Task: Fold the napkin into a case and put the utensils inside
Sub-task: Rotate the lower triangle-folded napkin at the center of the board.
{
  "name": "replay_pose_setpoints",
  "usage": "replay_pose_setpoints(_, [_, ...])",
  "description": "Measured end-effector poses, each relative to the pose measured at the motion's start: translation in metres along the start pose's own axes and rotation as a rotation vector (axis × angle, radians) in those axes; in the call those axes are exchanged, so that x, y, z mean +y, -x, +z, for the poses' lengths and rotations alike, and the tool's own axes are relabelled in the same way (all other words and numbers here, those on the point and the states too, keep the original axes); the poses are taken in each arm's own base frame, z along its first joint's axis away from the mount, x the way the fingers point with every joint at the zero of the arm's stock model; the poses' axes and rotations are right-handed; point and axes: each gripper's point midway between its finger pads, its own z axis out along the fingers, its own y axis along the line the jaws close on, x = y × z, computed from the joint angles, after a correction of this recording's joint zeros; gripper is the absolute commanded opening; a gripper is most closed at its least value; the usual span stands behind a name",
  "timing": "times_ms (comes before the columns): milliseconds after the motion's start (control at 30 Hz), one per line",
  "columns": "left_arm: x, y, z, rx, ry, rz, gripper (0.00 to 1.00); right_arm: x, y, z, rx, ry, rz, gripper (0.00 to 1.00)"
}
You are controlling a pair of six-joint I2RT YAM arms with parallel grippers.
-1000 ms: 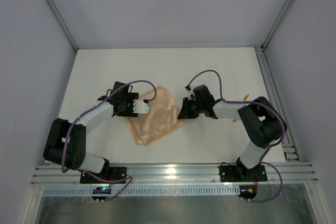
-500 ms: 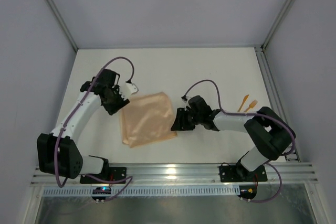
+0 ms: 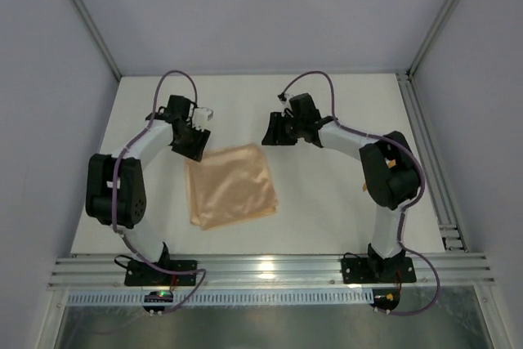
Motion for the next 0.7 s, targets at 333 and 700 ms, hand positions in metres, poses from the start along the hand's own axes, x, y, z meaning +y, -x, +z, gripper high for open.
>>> replay_pose_setpoints(333, [0.010, 0.000, 0.048, 0.005, 0.025, -0.084, 0.42, -0.019, -0.028, 0.050, 0.112, 0.034, 0.062, 0.53])
replay_pose_setpoints(700, [0.013, -0.007, 0.058, -0.010, 0.044, -0.073, 0.00, -0.013, -0.033, 0.059, 0.093, 0.089, 0.119, 0.19])
